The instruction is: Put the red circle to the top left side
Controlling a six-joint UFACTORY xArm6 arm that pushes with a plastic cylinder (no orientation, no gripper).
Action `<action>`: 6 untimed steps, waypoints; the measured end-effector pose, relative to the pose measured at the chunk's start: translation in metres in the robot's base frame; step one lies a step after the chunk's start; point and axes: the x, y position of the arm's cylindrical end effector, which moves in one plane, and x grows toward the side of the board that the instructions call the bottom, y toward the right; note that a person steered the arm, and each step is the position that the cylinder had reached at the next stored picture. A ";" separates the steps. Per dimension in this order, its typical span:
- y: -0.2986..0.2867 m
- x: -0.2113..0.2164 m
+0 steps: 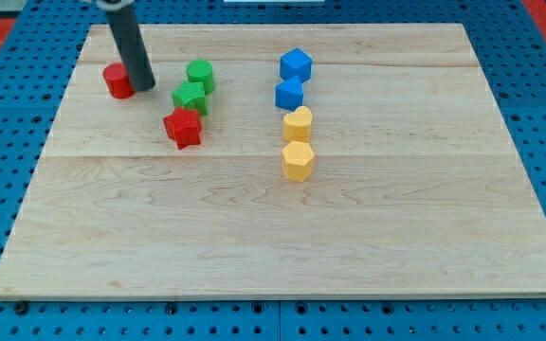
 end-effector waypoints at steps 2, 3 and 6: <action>-0.038 0.022; -0.039 -0.023; -0.074 -0.051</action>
